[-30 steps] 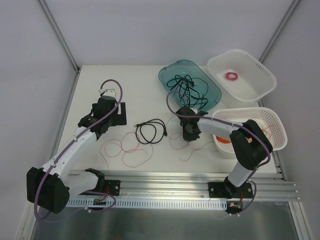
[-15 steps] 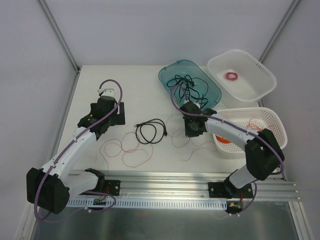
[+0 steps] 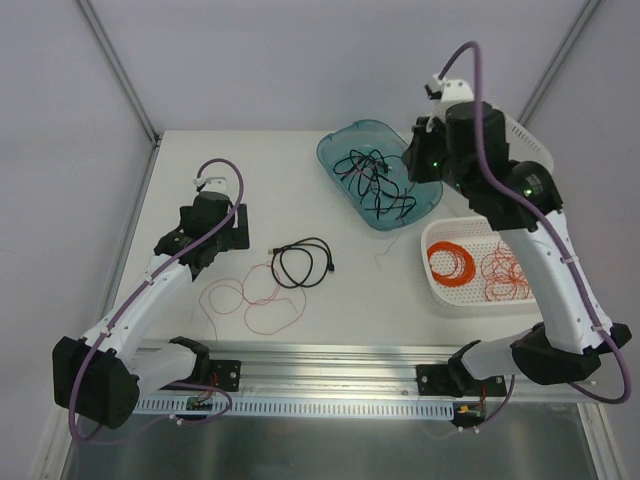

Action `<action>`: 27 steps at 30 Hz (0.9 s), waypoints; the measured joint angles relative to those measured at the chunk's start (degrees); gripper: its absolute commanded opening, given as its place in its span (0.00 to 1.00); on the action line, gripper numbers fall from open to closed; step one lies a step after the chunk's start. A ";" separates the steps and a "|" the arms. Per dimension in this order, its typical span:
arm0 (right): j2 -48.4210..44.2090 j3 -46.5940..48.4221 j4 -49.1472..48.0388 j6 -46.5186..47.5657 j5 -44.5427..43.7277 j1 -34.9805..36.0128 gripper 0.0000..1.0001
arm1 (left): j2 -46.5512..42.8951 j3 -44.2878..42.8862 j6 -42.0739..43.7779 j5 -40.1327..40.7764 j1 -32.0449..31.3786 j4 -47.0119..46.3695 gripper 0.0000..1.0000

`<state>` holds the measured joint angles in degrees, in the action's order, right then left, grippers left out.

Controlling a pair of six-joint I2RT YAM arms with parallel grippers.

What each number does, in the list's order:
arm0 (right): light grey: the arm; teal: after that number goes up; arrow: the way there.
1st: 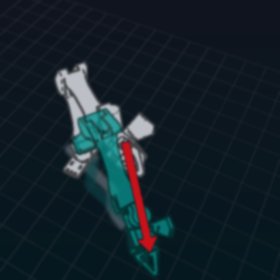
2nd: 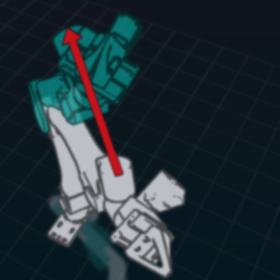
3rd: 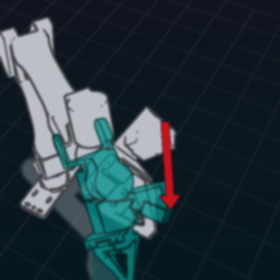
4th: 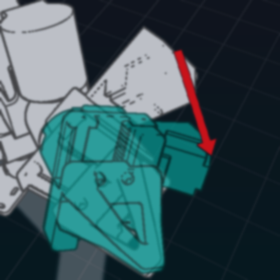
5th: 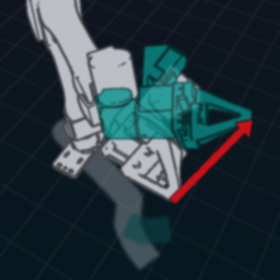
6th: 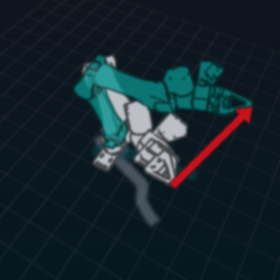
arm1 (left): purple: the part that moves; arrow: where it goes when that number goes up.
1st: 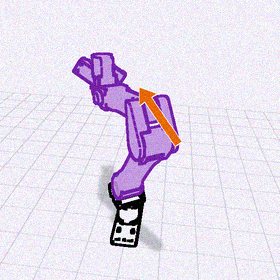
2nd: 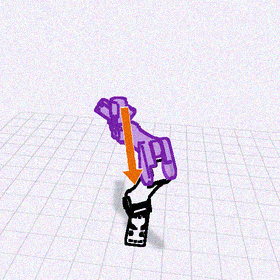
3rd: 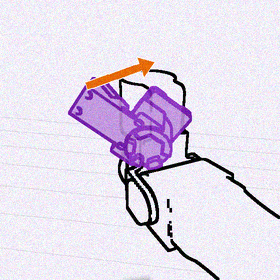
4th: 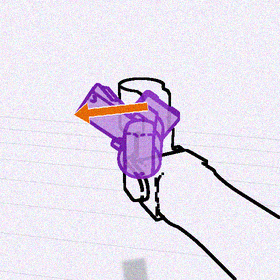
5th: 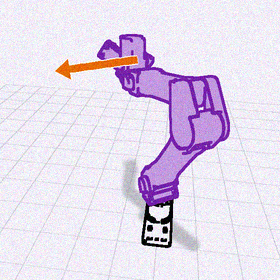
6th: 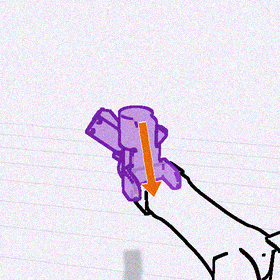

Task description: Untangle the cables

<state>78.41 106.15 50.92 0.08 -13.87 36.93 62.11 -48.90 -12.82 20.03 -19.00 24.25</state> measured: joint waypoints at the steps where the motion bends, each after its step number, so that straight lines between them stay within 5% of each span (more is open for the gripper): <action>1: 0.63 4.37 0.90 1.27 0.00 -0.74 0.01 | 0.00 0.00 0.02 0.00 0.00 0.00 0.96; 6: 3.08 18.84 -1.05 7.93 0.22 -6.21 0.01 | 0.00 0.00 0.00 0.00 0.02 -0.02 0.96; 16: 7.19 20.02 -19.26 14.64 2.93 -23.76 0.01 | 0.02 0.11 0.00 -0.02 0.37 -0.02 0.96; 27: 22.64 22.10 -34.91 14.93 8.90 -38.66 0.01 | 2.82 0.11 0.00 -0.15 0.37 -0.22 0.96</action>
<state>101.06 128.25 16.01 15.00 -4.97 -1.74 64.93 -48.80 -12.82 19.88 -18.63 24.03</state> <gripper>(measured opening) 0.015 0.959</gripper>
